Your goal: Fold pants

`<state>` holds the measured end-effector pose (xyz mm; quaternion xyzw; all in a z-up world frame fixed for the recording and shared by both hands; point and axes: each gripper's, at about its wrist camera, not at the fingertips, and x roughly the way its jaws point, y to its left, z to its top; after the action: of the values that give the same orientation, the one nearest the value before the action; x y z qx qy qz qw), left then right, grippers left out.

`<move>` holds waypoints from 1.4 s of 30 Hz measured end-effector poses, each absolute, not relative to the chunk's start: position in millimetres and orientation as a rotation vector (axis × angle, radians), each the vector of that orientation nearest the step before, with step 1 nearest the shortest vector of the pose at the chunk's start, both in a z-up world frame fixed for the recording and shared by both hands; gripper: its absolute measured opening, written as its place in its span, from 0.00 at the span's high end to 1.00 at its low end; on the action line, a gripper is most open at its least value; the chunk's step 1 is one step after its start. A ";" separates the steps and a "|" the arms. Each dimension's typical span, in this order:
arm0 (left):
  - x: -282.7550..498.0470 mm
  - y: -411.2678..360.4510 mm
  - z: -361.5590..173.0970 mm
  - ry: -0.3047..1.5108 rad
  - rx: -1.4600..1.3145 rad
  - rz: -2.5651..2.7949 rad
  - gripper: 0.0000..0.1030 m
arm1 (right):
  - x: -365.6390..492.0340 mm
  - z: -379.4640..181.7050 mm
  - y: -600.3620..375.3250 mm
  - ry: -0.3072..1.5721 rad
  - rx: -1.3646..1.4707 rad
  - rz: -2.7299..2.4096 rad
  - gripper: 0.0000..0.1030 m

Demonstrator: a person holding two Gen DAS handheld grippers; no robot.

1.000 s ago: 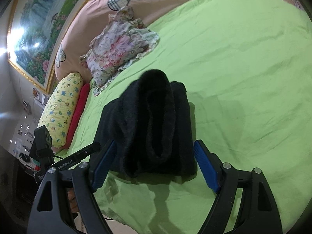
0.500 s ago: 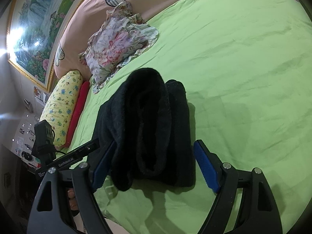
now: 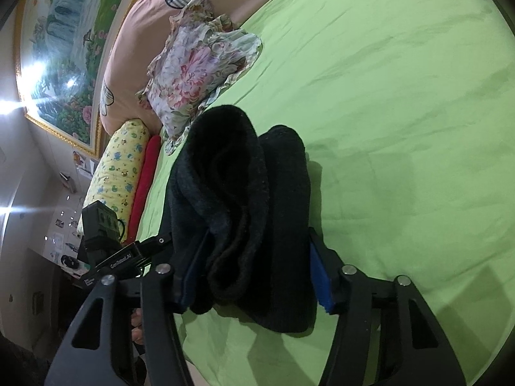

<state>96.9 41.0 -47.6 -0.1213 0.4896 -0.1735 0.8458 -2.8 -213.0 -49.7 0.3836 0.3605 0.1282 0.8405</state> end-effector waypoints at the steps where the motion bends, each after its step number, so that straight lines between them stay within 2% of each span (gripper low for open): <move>1: 96.3 40.1 -46.9 1.028 -0.250 -0.366 0.28 | -2.7 -49.7 -213.8 0.759 0.815 0.280 0.51; 4: 95.7 40.0 -45.2 1.015 -0.259 -0.361 0.34 | -2.0 -48.5 -213.1 0.753 0.811 0.294 0.55; 7: 91.3 41.7 -42.1 0.999 -0.268 -0.356 0.45 | -3.6 -43.5 -209.5 0.741 0.799 0.306 0.58; 9: 87.7 41.3 -35.9 0.981 -0.261 -0.354 0.57 | -4.2 -40.1 -207.3 0.734 0.785 0.312 0.58; 12: 81.1 42.6 -26.6 0.960 -0.249 -0.355 0.64 | -4.8 -30.7 -202.6 0.717 0.765 0.330 0.59; 21: 66.3 72.7 6.2 0.882 -0.284 -0.302 0.66 | 12.9 -1.4 -181.5 0.688 0.693 0.407 0.60; 30: 69.8 105.8 42.8 0.785 -0.238 -0.175 0.66 | 68.8 17.3 -155.0 0.684 0.654 0.492 0.60; 42: 103.3 133.9 45.3 0.763 -0.252 -0.073 0.66 | 136.7 25.4 -127.3 0.737 0.580 0.550 0.60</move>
<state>103.3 133.9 45.2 -0.1224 0.3714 -0.0357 0.9197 136.7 -127.3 25.4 0.2758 0.3507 0.2615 0.8559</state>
